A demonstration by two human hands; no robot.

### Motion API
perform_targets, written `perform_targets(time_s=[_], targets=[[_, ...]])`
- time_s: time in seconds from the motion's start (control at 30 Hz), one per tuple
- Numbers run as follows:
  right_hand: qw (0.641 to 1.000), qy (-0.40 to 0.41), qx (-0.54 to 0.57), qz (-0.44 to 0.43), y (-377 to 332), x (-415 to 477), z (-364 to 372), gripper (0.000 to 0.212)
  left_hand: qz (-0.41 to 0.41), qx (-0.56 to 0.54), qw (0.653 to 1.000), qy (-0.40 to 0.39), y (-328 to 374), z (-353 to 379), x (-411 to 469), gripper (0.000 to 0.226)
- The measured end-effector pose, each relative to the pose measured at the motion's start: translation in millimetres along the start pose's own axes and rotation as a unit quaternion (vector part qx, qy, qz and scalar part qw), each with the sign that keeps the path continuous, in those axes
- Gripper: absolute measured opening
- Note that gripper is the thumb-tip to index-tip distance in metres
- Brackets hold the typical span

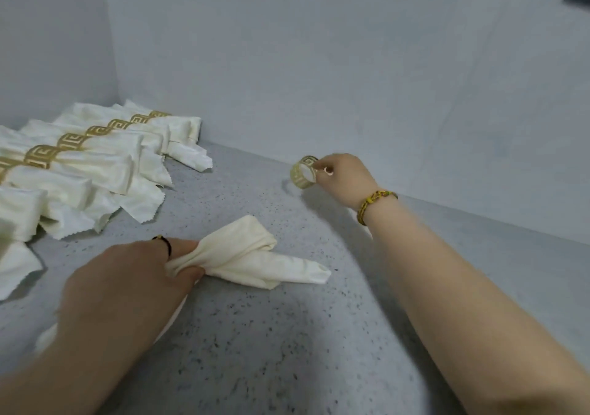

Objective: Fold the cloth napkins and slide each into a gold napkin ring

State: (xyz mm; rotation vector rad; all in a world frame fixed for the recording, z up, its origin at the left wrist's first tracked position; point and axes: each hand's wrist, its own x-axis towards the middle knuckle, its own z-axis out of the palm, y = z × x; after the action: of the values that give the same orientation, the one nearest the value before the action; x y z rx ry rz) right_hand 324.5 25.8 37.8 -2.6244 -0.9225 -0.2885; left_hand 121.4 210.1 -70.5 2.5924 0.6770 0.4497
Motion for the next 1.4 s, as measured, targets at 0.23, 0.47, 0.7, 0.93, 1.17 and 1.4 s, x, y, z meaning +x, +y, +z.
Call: perform_targets(time_s=[0.23, 0.47, 0.7, 0.93, 1.17, 1.4], targets=[[0.991, -0.092, 0.024, 0.093, 32, -163, -71, 0.024, 0.055, -0.030, 0.997, -0.034, 80, -29, -54, 0.026], [0.979, -0.135, -0.010, 0.155, 47, -262, -103, 0.025, 0.093, -0.015, 0.994, -0.058, 143, -35, -101, 0.027], [0.968, -0.092, 0.125, 0.198, 64, -292, -109, 0.046, 0.088, -0.034, 0.995, -0.030, 180, -16, -126, 0.024], [0.981, -0.132, 0.048, 0.132, 61, -291, -86, 0.068, 0.076, -0.038, 0.996, -0.015, 179, -12, -130, 0.022], [0.953, 0.029, 0.234, 0.192, 78, -292, -86, 0.041, 0.038, -0.124, 0.991, -0.008, 176, -12, -127, 0.020], [0.860, 0.080, 0.464, 0.199, 67, -294, -81, 0.038, -0.012, -0.241, 0.970, -0.003, 173, -15, -124, 0.021]])
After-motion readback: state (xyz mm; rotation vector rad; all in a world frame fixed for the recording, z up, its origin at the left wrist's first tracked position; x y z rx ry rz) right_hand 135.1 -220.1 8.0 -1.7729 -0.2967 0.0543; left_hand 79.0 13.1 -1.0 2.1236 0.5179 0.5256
